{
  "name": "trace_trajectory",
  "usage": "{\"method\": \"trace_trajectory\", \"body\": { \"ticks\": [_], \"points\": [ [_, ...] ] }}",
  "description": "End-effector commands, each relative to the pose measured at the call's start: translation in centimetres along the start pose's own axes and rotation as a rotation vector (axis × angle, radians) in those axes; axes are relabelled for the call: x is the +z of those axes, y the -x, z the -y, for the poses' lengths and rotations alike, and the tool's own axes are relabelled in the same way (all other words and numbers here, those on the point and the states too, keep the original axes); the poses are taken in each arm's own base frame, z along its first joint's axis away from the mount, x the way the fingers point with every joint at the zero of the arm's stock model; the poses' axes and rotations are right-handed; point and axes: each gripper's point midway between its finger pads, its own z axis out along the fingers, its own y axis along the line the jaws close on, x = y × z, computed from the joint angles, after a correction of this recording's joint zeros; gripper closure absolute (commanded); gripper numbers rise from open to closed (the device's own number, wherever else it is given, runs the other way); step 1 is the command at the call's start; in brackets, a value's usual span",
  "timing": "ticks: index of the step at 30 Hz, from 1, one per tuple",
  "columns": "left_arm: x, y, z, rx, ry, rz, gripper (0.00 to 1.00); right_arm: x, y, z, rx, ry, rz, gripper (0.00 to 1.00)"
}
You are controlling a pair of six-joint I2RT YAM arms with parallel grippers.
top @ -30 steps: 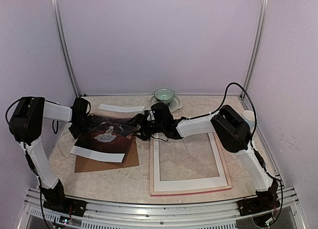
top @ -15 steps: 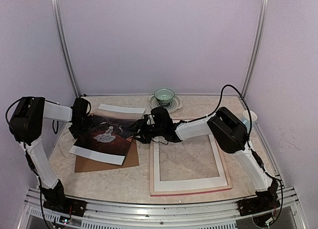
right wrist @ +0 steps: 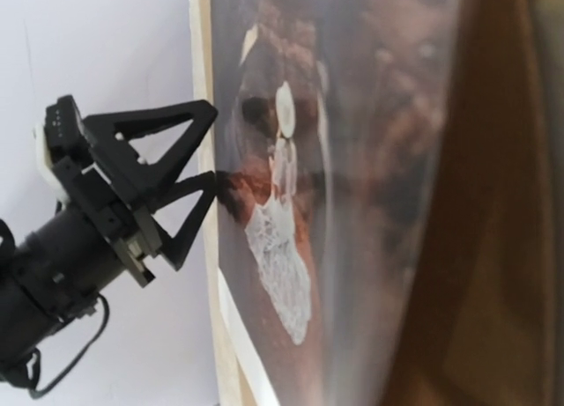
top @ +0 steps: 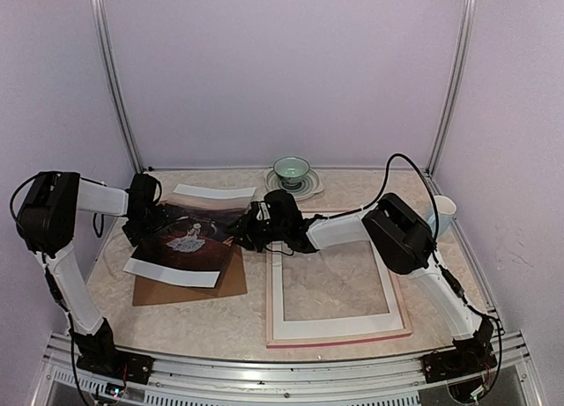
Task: Put the photo into the frame
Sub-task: Pick up the photo from the backboard.
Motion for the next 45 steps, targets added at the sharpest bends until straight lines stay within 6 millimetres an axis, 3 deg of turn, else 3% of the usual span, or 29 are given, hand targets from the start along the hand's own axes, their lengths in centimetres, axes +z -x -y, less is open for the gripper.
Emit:
{"method": "trace_trajectory", "body": {
  "ticks": [1, 8, 16, 21, 28, 35, 40, 45],
  "points": [
    [0.1, -2.5, 0.5, 0.027, -0.019, -0.085, 0.02, 0.8, -0.6, 0.1, -0.008, 0.021, -0.020, 0.80],
    [-1.8, -0.6, 1.4, 0.055, -0.016, -0.019, 0.01, 0.3, -0.9, -0.7, 0.001, 0.028, -0.030, 1.00],
    [-6.5, 2.2, 3.6, 0.112, -0.037, 0.112, 0.01, -0.5, -1.0, -2.7, -0.003, 0.055, -0.036, 1.00],
    [-10.6, 3.4, 5.5, 0.167, -0.084, 0.191, 0.01, -1.3, -1.1, -4.3, -0.015, 0.063, -0.040, 1.00],
    [-15.2, 3.1, 6.3, 0.219, -0.133, 0.253, 0.01, -3.4, -1.5, -5.3, -0.012, 0.064, -0.032, 1.00],
    [-21.9, -0.5, 10.9, 0.416, -0.301, 0.324, 0.01, -4.8, -1.8, -4.3, 0.009, 0.020, -0.026, 1.00],
    [-26.2, -5.6, 14.0, 0.598, -0.451, 0.311, 0.01, -4.7, -2.0, -3.3, 0.035, 0.016, -0.039, 1.00],
    [-27.9, -10.6, 15.4, 0.761, -0.506, 0.254, 0.01, -4.4, -2.2, -2.9, 0.050, 0.019, -0.053, 1.00]
  ]
}}
